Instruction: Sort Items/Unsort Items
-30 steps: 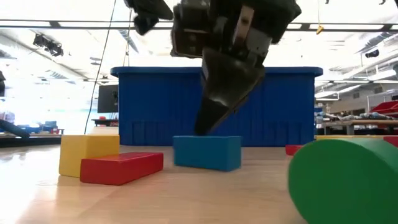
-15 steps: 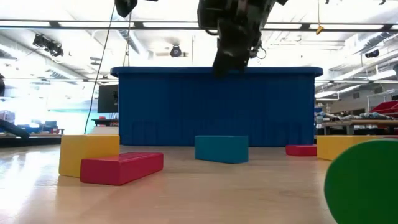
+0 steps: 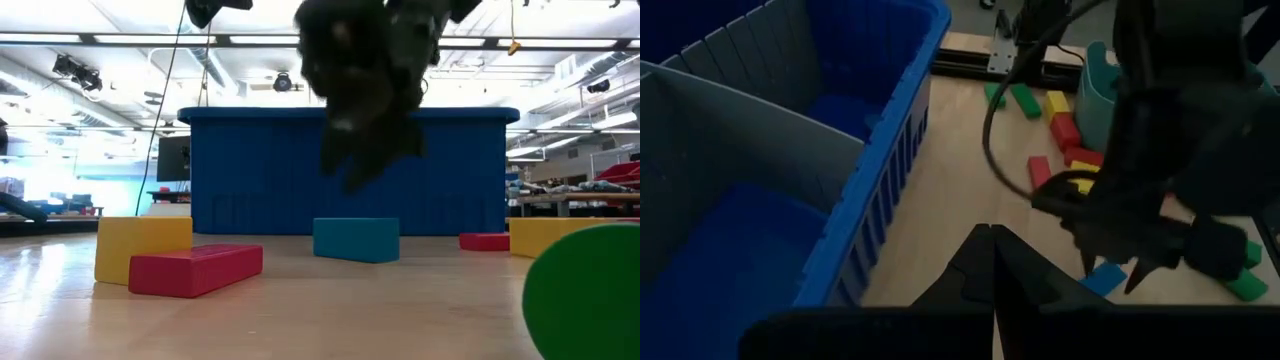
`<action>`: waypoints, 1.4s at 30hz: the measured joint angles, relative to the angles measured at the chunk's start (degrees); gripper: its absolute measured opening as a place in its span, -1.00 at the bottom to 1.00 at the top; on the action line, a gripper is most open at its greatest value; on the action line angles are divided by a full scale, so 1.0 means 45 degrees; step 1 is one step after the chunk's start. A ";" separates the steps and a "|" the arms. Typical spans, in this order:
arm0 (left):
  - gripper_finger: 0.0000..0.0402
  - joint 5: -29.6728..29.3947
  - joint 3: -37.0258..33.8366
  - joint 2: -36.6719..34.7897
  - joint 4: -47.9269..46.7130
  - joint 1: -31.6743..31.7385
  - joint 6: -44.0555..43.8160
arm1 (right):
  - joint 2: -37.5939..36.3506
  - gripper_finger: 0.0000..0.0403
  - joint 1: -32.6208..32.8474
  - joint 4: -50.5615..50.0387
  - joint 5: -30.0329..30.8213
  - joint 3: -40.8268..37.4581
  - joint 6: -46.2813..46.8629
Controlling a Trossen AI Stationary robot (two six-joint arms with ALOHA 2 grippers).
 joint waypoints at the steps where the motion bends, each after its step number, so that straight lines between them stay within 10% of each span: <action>1: -1.00 0.0000 0.0000 0.0000 -0.0013 0.0000 0.0050 | 0.0204 0.05 -0.0001 0.0009 0.0038 0.0000 0.0347; 9: -1.00 0.0019 0.0000 -0.0005 -0.0270 0.0000 -0.0351 | 0.1314 0.24 -0.0051 -0.0157 -0.0004 0.0000 0.1531; 18: -1.00 -0.0952 0.0000 -0.0024 -0.0125 0.0000 -0.1554 | 0.0344 -0.40 -0.1471 -0.2309 -0.0294 0.0000 -0.0575; 24: -1.00 -0.1409 0.0000 -0.0024 -0.0130 0.0000 -0.1987 | -0.2381 -0.40 -0.3338 -0.2402 -0.0761 -0.0005 -0.2066; 37: -1.00 -0.0303 0.0000 -0.0019 -0.1082 -0.0001 -0.1934 | -0.7521 -0.40 -0.8523 -0.3819 0.2928 0.0024 -0.4753; 42: -0.90 0.1678 0.0000 0.0200 -0.2202 -0.0238 -0.1952 | -0.7497 0.06 -0.9376 -0.3814 0.2450 0.0010 -0.4856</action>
